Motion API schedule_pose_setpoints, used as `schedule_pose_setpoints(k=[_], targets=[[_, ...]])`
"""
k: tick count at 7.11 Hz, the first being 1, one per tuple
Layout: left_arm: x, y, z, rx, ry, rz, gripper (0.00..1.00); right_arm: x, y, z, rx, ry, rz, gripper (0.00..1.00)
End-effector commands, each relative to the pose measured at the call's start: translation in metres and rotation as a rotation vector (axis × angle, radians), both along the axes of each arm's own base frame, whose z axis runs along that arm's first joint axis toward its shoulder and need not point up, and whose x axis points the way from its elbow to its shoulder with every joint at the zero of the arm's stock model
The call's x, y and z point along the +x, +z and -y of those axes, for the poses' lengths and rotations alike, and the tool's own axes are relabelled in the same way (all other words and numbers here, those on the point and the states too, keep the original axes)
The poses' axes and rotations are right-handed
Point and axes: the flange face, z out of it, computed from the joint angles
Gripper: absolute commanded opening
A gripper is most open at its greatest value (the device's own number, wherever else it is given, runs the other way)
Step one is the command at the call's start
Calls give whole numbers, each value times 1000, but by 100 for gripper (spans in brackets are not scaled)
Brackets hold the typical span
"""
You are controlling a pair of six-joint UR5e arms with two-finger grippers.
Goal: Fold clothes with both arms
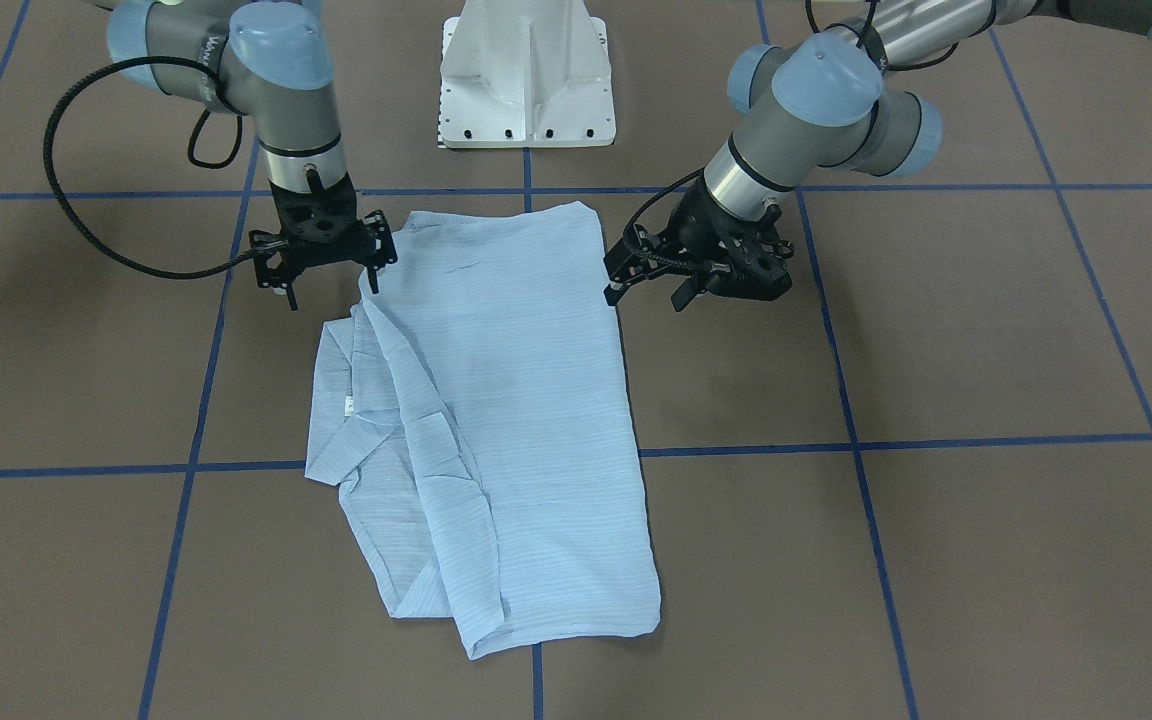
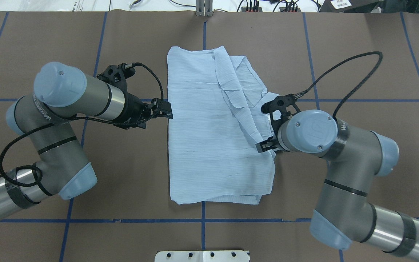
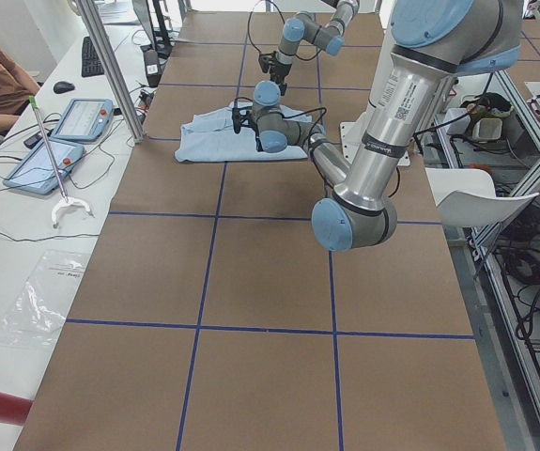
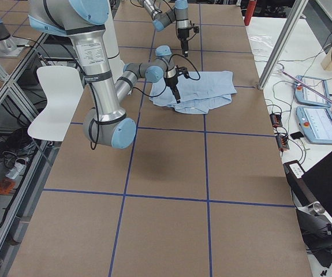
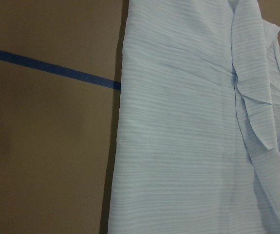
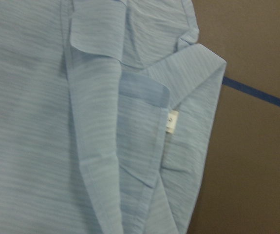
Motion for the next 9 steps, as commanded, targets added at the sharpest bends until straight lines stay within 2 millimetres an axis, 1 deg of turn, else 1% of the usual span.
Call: schedule_pose_setpoints(k=[1, 2, 3, 5, 6, 8, 9], targets=[[1, 6, 1, 2, 3, 8, 100, -50, -33, 32, 45, -3, -17, 100], [3, 10, 3, -1, 4, 14, 100, -72, -40, 45, 52, 0, -41, 100], [3, 10, 3, 0, 5, 13, 100, -74, -35, 48, 77, -12, -69, 100], [6, 12, 3, -6, 6, 17, 100, -78, -15, 52, 93, -53, -119, 100], [6, 14, 5, -1, 3, 12, 100, -79, -8, 52, 90, -59, -131, 100], [8, 19, 6, -3, 3, 15, 100, -78, 4, 51, 81, -62, -147, 100], [8, 17, 5, -1, 6, 11, 100, -78, 7, 51, 78, -63, -151, 100]])
